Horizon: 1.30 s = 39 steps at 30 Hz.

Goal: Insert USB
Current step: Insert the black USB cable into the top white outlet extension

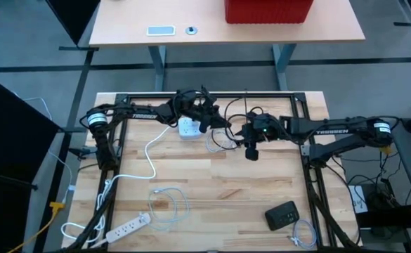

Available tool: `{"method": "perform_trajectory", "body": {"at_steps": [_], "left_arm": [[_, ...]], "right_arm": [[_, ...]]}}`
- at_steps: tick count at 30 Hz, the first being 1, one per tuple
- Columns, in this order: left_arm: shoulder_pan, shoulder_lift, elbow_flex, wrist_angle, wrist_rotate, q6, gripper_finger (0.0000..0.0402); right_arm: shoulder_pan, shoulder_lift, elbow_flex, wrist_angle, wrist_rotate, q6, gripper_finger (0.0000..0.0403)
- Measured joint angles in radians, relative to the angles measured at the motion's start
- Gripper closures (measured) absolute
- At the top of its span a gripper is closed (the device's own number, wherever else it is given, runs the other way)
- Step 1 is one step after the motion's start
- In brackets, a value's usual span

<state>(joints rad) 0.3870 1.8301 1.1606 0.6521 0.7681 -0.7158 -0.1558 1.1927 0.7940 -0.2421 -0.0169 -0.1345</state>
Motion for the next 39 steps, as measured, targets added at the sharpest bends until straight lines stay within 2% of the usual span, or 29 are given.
{"method": "perform_trajectory", "body": {"at_steps": [8, 17, 29, 36, 39], "left_arm": [[0.000, 0.000, 0.000, -0.011, -0.014, 0.020, 0.0395], [0.000, 0.000, -0.002, -0.017, -0.020, 0.030, 0.0395], [0.000, 0.000, -0.003, -0.019, -0.026, 0.030, 0.0395], [0.000, 0.000, -0.003, -0.019, -0.025, 0.036, 0.0395], [0.000, 0.000, -0.004, -0.019, -0.023, 0.063, 0.0395]], "right_arm": [[0.026, -0.032, 0.000, 0.092, -0.023, 0.006, 0.0312], [0.034, -0.049, 0.000, 0.152, -0.116, 0.046, 0.0329], [0.035, -0.049, 0.000, 0.151, -0.122, 0.048, 0.0355], [0.035, -0.049, 0.001, 0.137, -0.121, 0.060, 0.0345], [0.035, -0.051, 0.002, 0.080, -0.115, 0.079, 0.0339]]}}
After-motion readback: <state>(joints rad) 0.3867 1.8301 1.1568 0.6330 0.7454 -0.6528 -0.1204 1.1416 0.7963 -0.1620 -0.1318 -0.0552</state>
